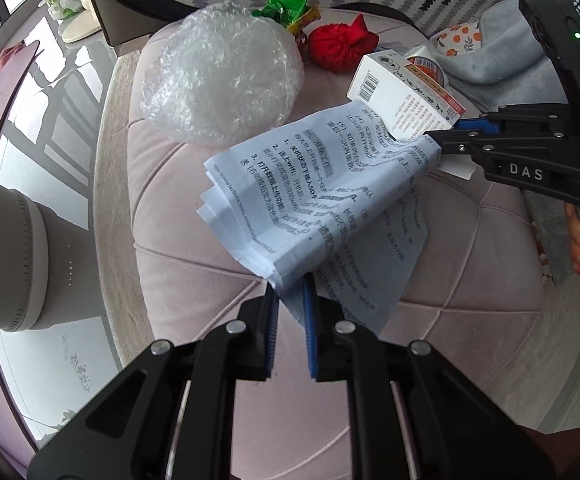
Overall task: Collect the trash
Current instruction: 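Grasp the white medicine box with the right tool while the left tool grasps the paper leaflet, then carry box and leaflet over the grey bin and open both tools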
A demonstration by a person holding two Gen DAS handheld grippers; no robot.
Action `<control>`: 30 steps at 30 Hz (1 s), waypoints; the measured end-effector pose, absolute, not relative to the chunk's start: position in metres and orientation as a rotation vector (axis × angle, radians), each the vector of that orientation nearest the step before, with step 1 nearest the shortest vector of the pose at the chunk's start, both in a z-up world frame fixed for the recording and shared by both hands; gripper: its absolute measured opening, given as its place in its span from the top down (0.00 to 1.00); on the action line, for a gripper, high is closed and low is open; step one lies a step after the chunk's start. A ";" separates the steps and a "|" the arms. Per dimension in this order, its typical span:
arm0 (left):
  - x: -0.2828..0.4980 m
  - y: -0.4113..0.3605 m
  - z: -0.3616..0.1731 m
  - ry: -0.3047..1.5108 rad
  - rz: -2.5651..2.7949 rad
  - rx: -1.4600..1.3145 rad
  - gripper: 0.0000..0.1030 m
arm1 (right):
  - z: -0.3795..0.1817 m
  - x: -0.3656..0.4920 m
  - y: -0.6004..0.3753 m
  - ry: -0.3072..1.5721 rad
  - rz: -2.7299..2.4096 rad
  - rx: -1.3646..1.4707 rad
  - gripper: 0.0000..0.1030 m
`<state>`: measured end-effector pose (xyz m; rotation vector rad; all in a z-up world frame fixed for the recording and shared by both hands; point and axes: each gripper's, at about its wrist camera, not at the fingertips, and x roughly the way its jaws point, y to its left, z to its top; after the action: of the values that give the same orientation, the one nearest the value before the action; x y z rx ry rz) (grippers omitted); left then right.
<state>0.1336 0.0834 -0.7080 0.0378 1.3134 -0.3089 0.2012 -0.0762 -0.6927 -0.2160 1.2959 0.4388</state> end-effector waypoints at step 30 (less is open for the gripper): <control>0.125 0.424 -0.484 1.137 0.249 -0.088 0.88 | -0.456 0.268 0.313 1.033 0.871 -0.312 0.82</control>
<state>0.1252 0.4243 -0.4841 -0.0880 1.1368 0.2486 0.2683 0.3128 -0.4560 -0.3116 1.0332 0.8708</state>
